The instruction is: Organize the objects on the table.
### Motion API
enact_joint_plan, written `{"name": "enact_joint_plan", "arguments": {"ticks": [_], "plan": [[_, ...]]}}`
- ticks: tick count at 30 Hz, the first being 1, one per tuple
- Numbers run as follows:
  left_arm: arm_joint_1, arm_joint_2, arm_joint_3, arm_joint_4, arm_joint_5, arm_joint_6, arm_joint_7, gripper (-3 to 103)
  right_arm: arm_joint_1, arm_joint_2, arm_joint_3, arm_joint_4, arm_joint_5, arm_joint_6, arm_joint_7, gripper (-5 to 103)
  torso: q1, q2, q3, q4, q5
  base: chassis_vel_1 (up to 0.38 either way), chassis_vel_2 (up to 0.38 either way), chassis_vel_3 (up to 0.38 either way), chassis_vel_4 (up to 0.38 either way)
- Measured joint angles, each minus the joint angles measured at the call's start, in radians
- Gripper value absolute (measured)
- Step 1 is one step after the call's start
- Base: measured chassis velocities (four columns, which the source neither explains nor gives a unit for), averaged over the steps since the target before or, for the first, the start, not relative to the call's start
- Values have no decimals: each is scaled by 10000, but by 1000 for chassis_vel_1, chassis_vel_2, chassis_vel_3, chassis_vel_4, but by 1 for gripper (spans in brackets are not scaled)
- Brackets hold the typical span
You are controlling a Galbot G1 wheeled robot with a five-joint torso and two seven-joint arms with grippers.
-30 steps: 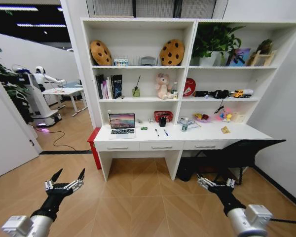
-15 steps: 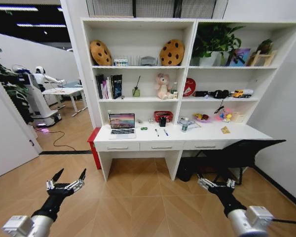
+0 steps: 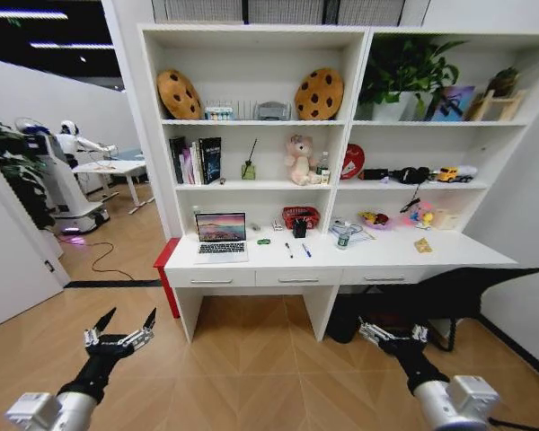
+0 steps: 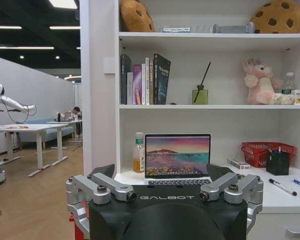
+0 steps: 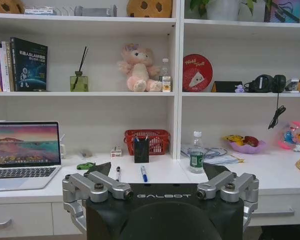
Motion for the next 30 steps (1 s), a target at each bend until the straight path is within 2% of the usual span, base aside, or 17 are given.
{"name": "enact_joint_plan", "arguments": {"ticks": [7, 8, 9, 12, 13, 15, 16, 18, 19, 21, 22, 23, 24, 26, 27, 30], "plan": [[-38, -15, 41, 36, 54, 22, 1, 100, -33, 13, 19, -1, -24, 92, -76, 100, -3, 2, -3, 0, 7, -314, 325, 319, -317], [-49, -13, 45, 51, 58, 28, 1, 100, -32, 16, 19, 0, -30, 105, -90, 100, 2, -1, 0, -4, -11, -339, 349, 352, -337], [-49, -13, 45, 51, 58, 28, 1, 100, -32, 16, 19, 0, -30, 105, -90, 100, 2, -1, 0, -4, -11, -339, 349, 352, -337], [-84, -23, 59, 62, 63, 35, 2, 100, -18, 9, 15, -1, -31, 111, -99, 100, 0, 0, 0, 1, 13, -383, 373, 352, -353], [-100, -29, 74, 80, 72, 40, -2, 100, -12, 7, 12, 1, -32, 112, -103, 100, 2, -1, 0, -2, -9, -399, 399, 367, -341], [-112, -40, 86, 97, 80, 45, -7, 100, -11, 6, 12, 1, -34, 113, -104, 100, 3, -1, 0, -4, -11, -394, 368, 367, -349], [-115, -59, 98, 99, 79, 46, -10, 100, -10, -1, 11, 0, -50, 119, -104, 100, 1, -2, 0, 0, 13, -326, 386, 353, -358], [-112, -69, 112, 98, 50, 53, -21, 100, -16, -11, 11, 0, -85, 133, -111, 100, 2, -2, 1, 2, 17, -326, 345, 343, -365], [-113, -80, 123, 99, 17, 65, -34, 100, -19, -16, 7, 4, -128, 160, -125, 100, 2, -1, 0, -1, -8, -362, 345, 343, -331], [-114, -103, 126, 102, 0, 75, -55, 100, -24, -24, 5, 4, -185, 192, -133, 100, 3, -1, 0, -4, -9, -328, 304, 343, -320], [-115, -123, 126, 99, -3, 74, -65, 100, -24, -30, -6, 2, -199, 195, -135, 100, 5, -3, 2, 2, 18, -328, 303, 244, -320], [-114, -131, 126, 99, -3, 74, -77, 100, -25, -33, -15, 2, -200, 196, -135, 100, 13, -5, 4, 3, 13, -206, 303, 232, -208], [-114, -139, 128, 101, -4, 76, -93, 100, -26, -32, -26, 3, -214, 200, -137, 100, 14, -5, 3, -4, -13, -226, 181, 232, -125], [-115, -147, 128, 101, -3, 76, -147, 100, -24, -28, -38, 4, -230, 208, -137, 100, 10, -4, 1, -6, -7, -226, 152, 139, -125], [-122, -157, 132, 92, -5, 78, -222, 100, -24, -25, -45, 3, -242, 210, -137, 100, 9, -5, 3, 1, 8, -94, 122, 50, -71], [-174, -160, 134, 75, -16, 99, -336, 100, -58, -18, -51, 3, -264, 233, -138, 100, 4, -4, 1, 2, -3, -31, 56, 33, -15]]}}
